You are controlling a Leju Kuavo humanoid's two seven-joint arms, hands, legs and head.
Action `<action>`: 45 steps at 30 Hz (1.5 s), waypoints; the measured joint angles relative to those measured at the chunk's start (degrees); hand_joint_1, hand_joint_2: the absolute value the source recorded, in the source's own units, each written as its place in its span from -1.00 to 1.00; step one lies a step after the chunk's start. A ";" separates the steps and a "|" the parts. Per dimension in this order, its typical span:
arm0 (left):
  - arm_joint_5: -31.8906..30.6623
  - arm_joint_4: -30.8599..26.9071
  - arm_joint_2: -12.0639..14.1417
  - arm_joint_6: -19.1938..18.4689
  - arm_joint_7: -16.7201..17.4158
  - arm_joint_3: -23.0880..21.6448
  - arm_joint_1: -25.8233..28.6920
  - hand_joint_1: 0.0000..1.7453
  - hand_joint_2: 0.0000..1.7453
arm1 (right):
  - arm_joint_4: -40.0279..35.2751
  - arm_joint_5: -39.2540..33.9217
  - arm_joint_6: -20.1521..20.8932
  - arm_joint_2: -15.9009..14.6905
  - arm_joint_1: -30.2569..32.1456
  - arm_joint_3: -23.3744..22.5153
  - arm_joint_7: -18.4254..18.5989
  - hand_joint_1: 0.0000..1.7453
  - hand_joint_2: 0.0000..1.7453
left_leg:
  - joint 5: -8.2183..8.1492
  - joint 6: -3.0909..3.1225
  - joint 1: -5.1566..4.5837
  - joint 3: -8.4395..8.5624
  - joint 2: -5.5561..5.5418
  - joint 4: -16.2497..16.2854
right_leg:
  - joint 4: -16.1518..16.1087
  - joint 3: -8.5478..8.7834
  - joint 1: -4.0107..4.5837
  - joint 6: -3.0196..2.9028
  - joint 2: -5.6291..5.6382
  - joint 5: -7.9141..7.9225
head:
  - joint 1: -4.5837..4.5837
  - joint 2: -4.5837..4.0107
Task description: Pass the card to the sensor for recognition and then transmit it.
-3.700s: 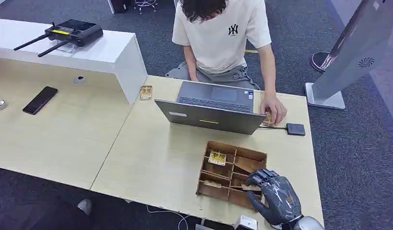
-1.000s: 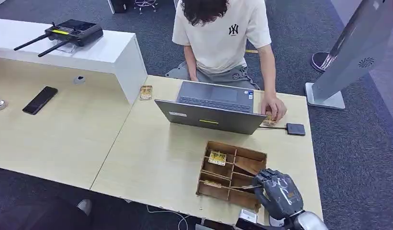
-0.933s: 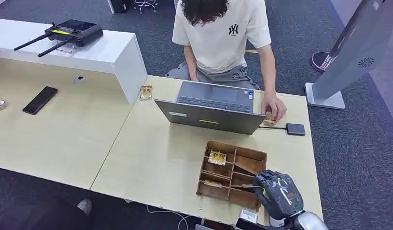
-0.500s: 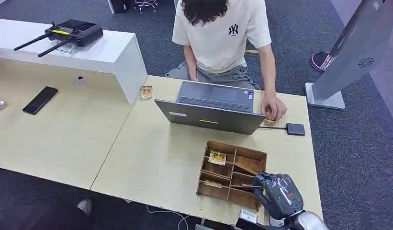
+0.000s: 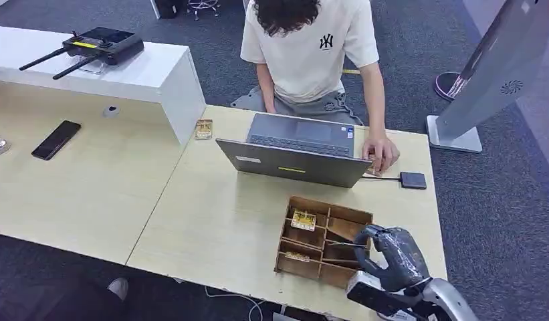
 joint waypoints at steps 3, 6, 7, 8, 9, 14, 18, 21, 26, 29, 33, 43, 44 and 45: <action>-0.11 0.00 0.00 -0.07 -0.44 0.33 -0.04 -1.00 1.00 | 0.61 -3.13 0.74 0.55 -1.23 -1.18 -2.16 1.00 1.00 | 0.01 0.01 0.00 0.00 0.00 0.00 | 0.00 0.00 0.00 0.00 0.00 0.00 | 0.02 0.00; -0.20 0.00 0.00 -0.11 -0.68 0.79 -0.07 -1.00 1.00 | 1.18 -6.11 1.75 1.20 -2.30 -2.36 -3.92 1.00 1.00 | 0.01 0.01 0.00 0.00 0.00 0.00 | 0.00 0.00 0.00 0.00 0.00 0.00 | 0.00 0.00; -0.22 0.00 0.00 -0.22 -0.72 0.94 -0.06 -1.00 1.00 | 1.38 -6.90 1.86 1.36 -2.62 -2.69 -4.45 1.00 1.00 | 0.01 0.01 0.00 0.00 0.00 0.00 | 0.00 0.00 0.00 0.00 0.00 0.00 | 0.02 0.00; -0.24 0.00 0.00 -0.26 -0.74 1.05 -0.07 -1.00 1.00 | 1.58 -7.84 2.19 1.51 -2.97 -3.02 -5.06 1.00 1.00 | 0.01 0.01 0.00 0.00 0.00 0.00 | 0.00 0.00 0.00 0.00 -0.01 0.01 | 0.02 0.00; -0.29 0.00 0.00 -0.37 -0.81 1.18 -0.06 -1.00 1.00 | 1.77 -9.28 2.91 1.68 -3.34 -3.46 -5.91 1.00 1.00 | 0.01 0.01 0.00 0.00 0.00 0.00 | 0.00 0.00 0.00 0.00 0.00 0.01 | 0.02 0.00; -0.50 0.00 -0.02 -0.57 -1.42 1.38 -0.11 -1.00 1.00 | 3.30 -17.01 6.97 3.39 -5.36 -6.14 -10.62 1.00 1.00 | 0.01 0.01 0.00 0.00 0.00 0.00 | 0.00 0.00 0.00 0.00 0.00 0.01 | 0.02 0.00; -0.77 0.00 -0.09 -0.61 -1.88 1.64 -0.24 -1.00 1.00 | 5.40 -22.13 11.11 5.66 -7.03 -8.24 -14.22 1.00 1.00 | 0.02 0.01 0.00 0.00 0.00 0.00 | 0.00 0.00 0.00 0.00 0.01 0.01 | 0.02 0.00; -0.90 0.02 -0.20 -0.66 -2.01 1.73 -0.33 -1.00 1.00 | 7.89 -25.25 14.47 7.60 -8.64 -9.25 -16.48 1.00 1.00 | 0.02 0.01 0.01 0.00 0.00 0.00 | 0.01 0.00 0.01 -0.01 0.01 0.01 | 0.00 0.00; -1.36 0.02 -0.35 -0.72 -2.47 1.77 -0.36 -1.00 1.00 | 11.92 -29.80 19.53 10.58 -10.94 -10.17 -19.73 1.00 1.00 | 0.02 0.00 0.01 0.00 0.00 0.00 | 0.02 0.00 0.01 -0.01 0.00 0.02 | 0.02 0.00; -1.88 0.02 -0.37 -0.74 -2.51 1.77 -0.34 -1.00 1.00 | 14.41 -32.38 22.80 13.03 -12.23 -10.51 -21.95 1.00 1.00 | 0.02 0.00 0.01 -0.03 0.00 0.00 | 0.03 0.00 0.01 -0.02 0.01 0.03 | 0.00 0.00; -2.34 0.04 -0.42 -0.85 -2.54 1.77 -0.36 -1.00 1.00 | 17.88 -35.20 26.65 16.55 -14.52 -10.82 -25.63 1.00 1.00 | 0.02 0.00 0.01 0.00 0.02 0.00 | 0.03 -0.01 0.01 -0.02 0.03 0.03 | 0.02 0.00; -3.13 0.13 -0.46 -0.85 -2.54 1.77 -0.35 -1.00 1.00 | 24.98 -39.72 36.63 25.79 -21.31 -11.32 -30.52 1.00 1.00 | 0.09 -0.09 0.05 0.00 0.01 0.00 | 0.06 -0.01 0.05 -0.04 0.03 0.04 | 0.02 0.00; -3.19 0.13 -0.46 -0.85 -2.54 1.75 -0.35 -1.00 1.00 | 25.51 -39.68 37.53 26.71 -22.07 -11.67 -30.54 1.00 1.00 | 0.09 -0.09 0.06 0.00 0.00 0.00 | 0.07 -0.01 0.06 -0.04 0.02 0.04 | 0.00 0.00; -3.26 0.15 -0.46 -0.85 -2.54 1.75 -0.34 -1.00 1.00 | 25.97 -39.57 38.08 27.33 -22.73 -12.02 -30.54 1.00 1.00 | 0.09 -0.09 0.06 0.00 0.00 0.00 | 0.07 -0.01 0.06 -0.04 0.02 0.04 | 0.02 0.00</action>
